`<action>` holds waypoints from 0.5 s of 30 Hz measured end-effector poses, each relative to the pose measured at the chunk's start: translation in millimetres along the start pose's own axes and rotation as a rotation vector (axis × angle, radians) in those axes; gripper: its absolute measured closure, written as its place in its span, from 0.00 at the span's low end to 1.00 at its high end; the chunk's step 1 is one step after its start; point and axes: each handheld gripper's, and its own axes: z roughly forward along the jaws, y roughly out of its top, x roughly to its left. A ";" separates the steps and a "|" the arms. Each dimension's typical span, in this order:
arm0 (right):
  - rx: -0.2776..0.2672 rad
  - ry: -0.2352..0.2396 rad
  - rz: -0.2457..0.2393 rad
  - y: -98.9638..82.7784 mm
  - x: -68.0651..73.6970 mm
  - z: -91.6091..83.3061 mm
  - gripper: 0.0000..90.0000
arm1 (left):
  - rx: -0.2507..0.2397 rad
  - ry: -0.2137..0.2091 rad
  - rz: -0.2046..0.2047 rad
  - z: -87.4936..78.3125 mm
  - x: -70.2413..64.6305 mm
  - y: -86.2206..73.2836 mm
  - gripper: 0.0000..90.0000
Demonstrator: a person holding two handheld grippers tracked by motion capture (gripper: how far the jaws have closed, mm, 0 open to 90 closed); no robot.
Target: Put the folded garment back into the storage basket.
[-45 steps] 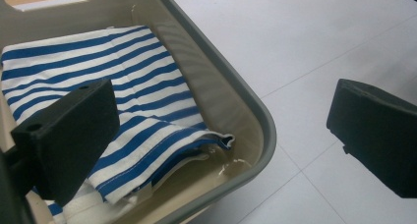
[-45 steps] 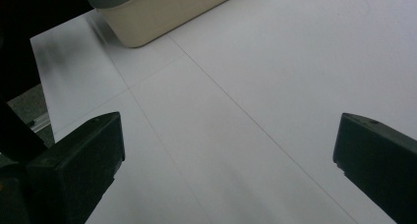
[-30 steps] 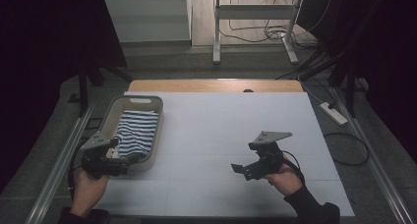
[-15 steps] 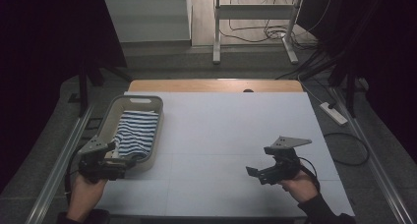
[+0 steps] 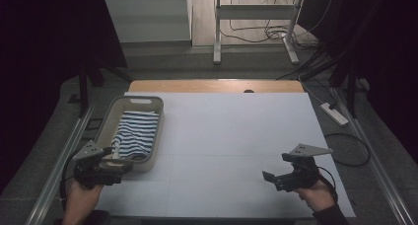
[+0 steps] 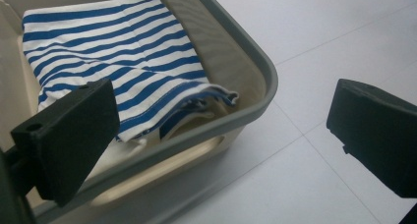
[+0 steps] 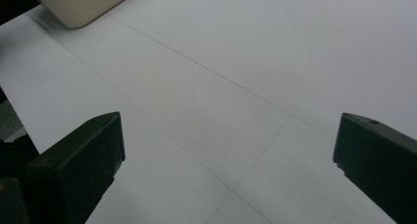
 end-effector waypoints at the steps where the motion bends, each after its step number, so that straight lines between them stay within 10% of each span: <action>1: 0.000 -0.005 0.003 -1.3 -0.7 -1.5 0.00 | 0.001 0.000 0.001 -0.5 0.1 -0.6 0.00; 15: 0.016 -0.093 0.036 -21.4 -8.0 -19.8 0.00 | -0.004 0.009 -0.019 -10.9 2.3 -10.8 0.00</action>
